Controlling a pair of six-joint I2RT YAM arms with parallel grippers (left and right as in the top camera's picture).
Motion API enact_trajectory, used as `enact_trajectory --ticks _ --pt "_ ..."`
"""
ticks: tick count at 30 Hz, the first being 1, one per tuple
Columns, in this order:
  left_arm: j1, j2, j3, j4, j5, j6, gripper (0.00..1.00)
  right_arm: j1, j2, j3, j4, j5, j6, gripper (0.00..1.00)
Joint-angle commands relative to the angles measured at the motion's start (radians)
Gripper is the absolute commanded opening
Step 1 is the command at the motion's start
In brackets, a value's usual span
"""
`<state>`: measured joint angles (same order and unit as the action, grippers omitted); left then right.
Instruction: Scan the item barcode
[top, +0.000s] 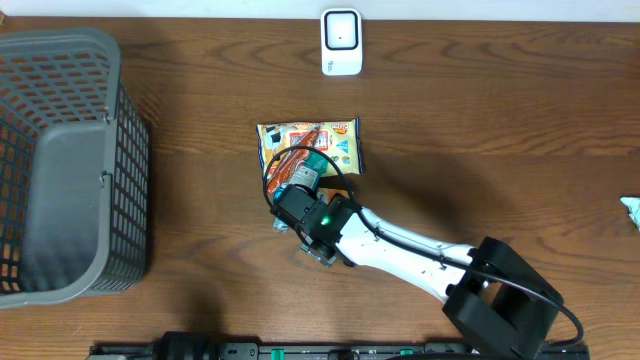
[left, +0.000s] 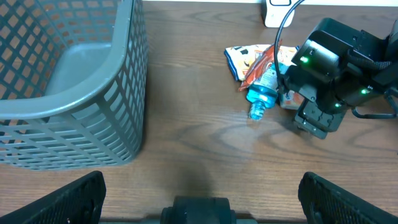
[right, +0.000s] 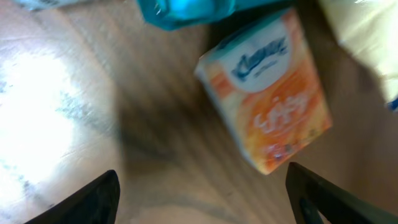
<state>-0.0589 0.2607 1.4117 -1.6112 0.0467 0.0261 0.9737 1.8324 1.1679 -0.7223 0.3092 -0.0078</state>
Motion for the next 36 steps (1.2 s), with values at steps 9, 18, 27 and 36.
enact_trajectory --ticks 9,18,27,36 --pt "0.005 0.004 -0.002 -0.075 0.005 -0.001 0.99 -0.002 0.091 -0.005 0.127 0.113 -0.126 0.72" --pt "0.005 0.004 -0.002 -0.075 0.005 -0.001 0.99 -0.043 0.269 -0.005 0.150 0.112 -0.140 0.11" --pt "0.005 0.004 -0.002 -0.075 0.005 -0.001 0.99 -0.058 0.231 0.091 -0.039 0.169 0.208 0.01" --pt "0.005 0.004 -0.002 -0.075 0.005 -0.001 0.99 -0.153 0.074 0.298 -0.348 -0.135 0.727 0.02"
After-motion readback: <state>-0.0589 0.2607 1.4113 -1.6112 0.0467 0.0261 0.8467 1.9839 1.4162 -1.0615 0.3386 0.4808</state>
